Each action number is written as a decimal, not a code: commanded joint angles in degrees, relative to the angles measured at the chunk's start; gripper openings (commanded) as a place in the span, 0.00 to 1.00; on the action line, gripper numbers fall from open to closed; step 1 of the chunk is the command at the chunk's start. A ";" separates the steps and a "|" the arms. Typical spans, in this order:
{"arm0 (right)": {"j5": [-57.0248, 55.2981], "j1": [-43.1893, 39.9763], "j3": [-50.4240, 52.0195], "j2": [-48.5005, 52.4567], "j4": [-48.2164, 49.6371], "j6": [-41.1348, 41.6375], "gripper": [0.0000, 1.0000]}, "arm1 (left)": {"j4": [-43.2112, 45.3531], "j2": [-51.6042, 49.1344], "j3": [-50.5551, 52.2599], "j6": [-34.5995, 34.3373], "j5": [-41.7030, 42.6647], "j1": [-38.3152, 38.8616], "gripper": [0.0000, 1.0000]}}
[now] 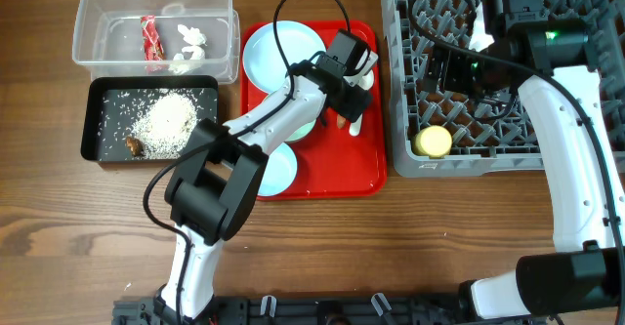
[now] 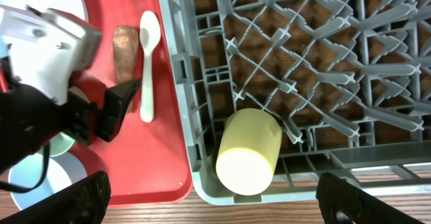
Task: Sort waste into correct bins and load items into the dishwasher rack
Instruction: 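Grasp the carrot on the red tray with the left gripper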
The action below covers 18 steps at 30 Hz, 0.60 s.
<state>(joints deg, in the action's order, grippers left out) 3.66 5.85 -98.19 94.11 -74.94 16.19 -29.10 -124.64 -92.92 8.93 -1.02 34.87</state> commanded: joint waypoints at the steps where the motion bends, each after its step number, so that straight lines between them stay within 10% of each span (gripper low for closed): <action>1: 0.83 -0.02 -0.70 0.02 0.48 -1.03 0.99 | 0.74 -1.79 -0.50 1.20 -0.35 0.02 0.86; 12: 0.83 -0.02 -0.70 0.04 0.57 -2.69 0.99 | 3.02 -4.79 -0.50 0.39 0.15 -0.31 0.55; 18: 0.83 -0.02 -0.70 0.04 0.57 -2.67 1.00 | 2.86 -5.64 -0.50 -0.83 -0.15 -0.31 0.17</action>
<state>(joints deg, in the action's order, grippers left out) 4.03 5.85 -98.19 94.11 -74.52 14.68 -25.85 -128.73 -92.97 8.43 -0.80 34.87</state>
